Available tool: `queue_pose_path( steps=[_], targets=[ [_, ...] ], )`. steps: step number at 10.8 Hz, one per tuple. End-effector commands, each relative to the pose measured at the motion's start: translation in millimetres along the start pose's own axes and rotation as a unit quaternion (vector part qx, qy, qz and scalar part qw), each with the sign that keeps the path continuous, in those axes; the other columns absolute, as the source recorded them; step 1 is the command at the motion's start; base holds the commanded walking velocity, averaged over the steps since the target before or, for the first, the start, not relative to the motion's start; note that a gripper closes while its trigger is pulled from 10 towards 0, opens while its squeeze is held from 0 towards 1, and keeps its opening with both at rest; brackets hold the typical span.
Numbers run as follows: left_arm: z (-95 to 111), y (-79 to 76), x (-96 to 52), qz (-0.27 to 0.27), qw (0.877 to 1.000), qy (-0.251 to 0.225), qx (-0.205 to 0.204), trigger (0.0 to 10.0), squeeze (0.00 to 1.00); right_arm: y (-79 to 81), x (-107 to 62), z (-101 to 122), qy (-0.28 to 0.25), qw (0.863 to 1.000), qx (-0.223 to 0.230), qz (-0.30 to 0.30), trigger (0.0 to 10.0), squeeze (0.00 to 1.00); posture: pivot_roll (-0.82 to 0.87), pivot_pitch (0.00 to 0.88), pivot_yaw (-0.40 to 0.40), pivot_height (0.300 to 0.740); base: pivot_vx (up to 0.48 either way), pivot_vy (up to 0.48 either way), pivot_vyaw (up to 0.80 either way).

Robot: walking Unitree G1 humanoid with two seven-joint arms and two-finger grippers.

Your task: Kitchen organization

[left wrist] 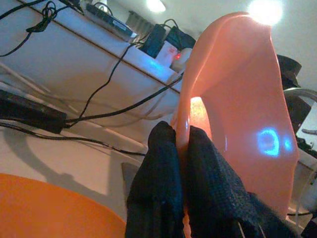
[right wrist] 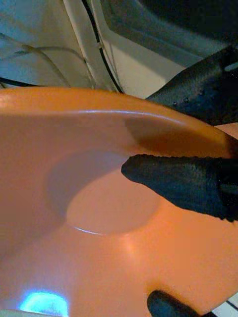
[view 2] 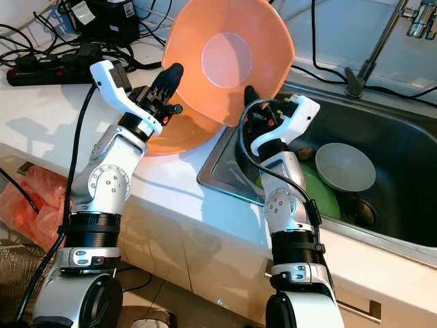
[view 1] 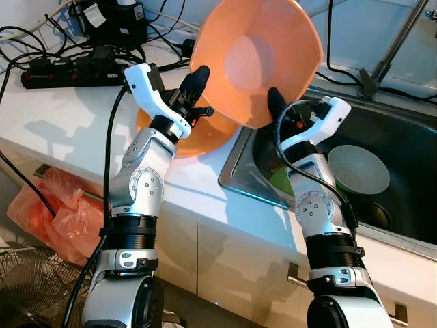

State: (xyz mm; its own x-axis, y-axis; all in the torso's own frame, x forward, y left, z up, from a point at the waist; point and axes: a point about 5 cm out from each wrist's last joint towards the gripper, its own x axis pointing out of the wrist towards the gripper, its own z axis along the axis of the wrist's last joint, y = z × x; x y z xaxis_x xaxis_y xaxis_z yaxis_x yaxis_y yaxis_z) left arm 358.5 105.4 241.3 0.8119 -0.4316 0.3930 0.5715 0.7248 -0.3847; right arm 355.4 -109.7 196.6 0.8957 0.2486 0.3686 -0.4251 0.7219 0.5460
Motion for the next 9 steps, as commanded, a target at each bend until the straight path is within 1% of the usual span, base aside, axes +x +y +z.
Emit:
queue_pose_path(
  steps=[1,2,3,7,9],
  targets=[
    [0.4,-9.1,3.7,-0.021,0.999,0.006,0.027,10.0,0.00,-1.1,-0.8,1.8,0.005,1.000,-0.014,-0.001,0.0,0.00,0.22,0.061,-0.028,0.740,0.000,0.000,0.00],
    [-4.2,-5.9,3.4,-0.009,0.999,0.017,0.040,10.0,1.00,-1.1,-0.5,2.8,0.003,1.000,-0.008,-0.002,0.0,0.00,0.22,0.061,-0.029,0.740,0.000,0.000,0.00],
    [-6.1,-3.8,3.6,0.001,0.999,0.023,0.044,10.0,1.00,-1.2,0.1,4.5,-0.001,1.000,-0.002,-0.005,0.0,0.00,0.22,0.061,-0.029,0.740,0.000,0.000,0.00],
    [-10.7,-4.7,3.4,-0.003,0.998,0.037,0.049,10.0,1.00,-5.8,1.6,11.2,-0.019,0.999,0.041,-0.027,0.0,0.00,0.22,0.060,-0.027,0.740,0.000,0.000,0.00],
    [-11.3,-5.1,3.6,-0.005,0.998,0.040,0.053,10.0,1.00,-8.0,2.3,12.4,-0.023,0.998,0.050,-0.037,0.0,0.00,0.22,0.059,-0.027,0.740,0.000,0.000,0.00]
  ],
)
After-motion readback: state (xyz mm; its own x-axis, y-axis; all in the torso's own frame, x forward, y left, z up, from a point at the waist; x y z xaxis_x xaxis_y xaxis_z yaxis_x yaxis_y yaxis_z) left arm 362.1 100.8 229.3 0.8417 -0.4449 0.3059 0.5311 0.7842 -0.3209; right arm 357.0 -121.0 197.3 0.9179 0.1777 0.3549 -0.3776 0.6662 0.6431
